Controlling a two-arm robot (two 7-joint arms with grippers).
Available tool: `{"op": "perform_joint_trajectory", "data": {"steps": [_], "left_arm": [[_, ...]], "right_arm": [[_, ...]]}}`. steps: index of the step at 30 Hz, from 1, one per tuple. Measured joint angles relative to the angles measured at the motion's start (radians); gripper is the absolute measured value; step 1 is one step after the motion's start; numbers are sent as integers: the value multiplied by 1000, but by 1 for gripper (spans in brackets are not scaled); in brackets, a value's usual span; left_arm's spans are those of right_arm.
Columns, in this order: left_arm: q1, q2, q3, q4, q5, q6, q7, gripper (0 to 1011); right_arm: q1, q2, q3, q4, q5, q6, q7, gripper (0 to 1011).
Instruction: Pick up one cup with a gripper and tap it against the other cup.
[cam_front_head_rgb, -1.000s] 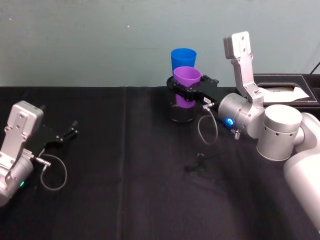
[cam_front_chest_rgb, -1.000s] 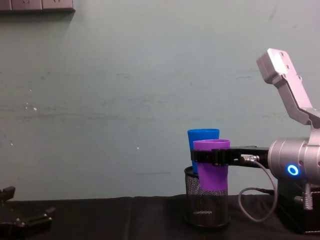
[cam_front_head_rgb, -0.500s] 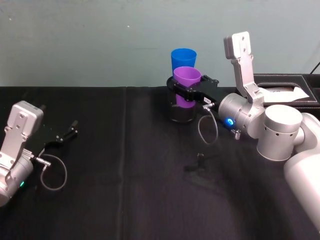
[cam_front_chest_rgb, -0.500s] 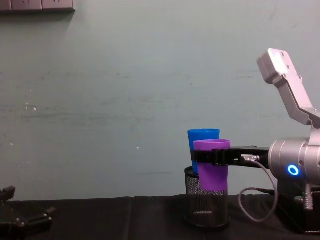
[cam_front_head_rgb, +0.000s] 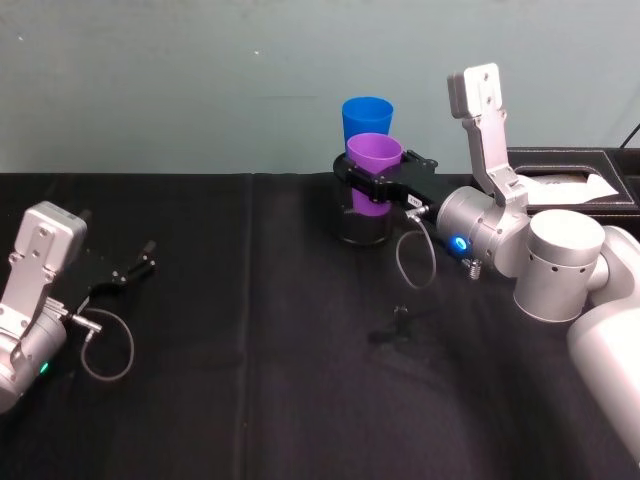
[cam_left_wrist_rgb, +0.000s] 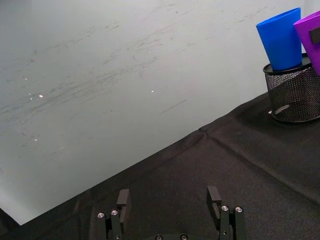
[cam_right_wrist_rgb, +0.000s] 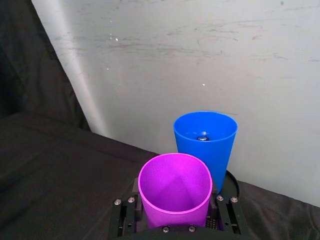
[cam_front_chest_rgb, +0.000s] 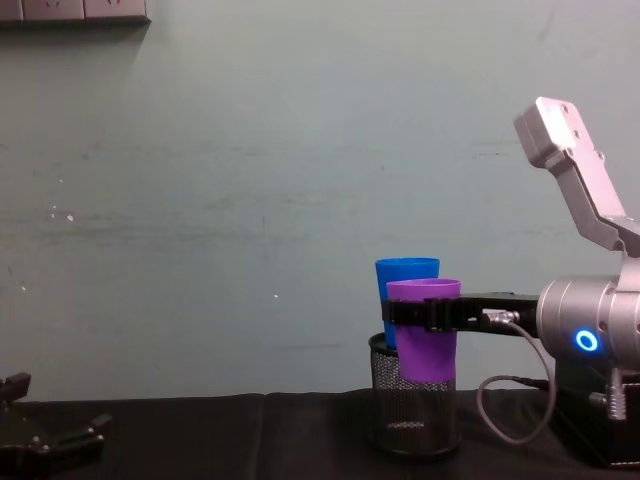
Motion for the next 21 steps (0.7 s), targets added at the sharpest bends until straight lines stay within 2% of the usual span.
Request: {"op": "perform_joint_trajectory", "data": {"steps": [21], "left_arm": [[0, 0, 0, 0, 0, 0, 0, 1000]], "right_arm": [[0, 0, 0, 0, 0, 0, 0, 719]]}}
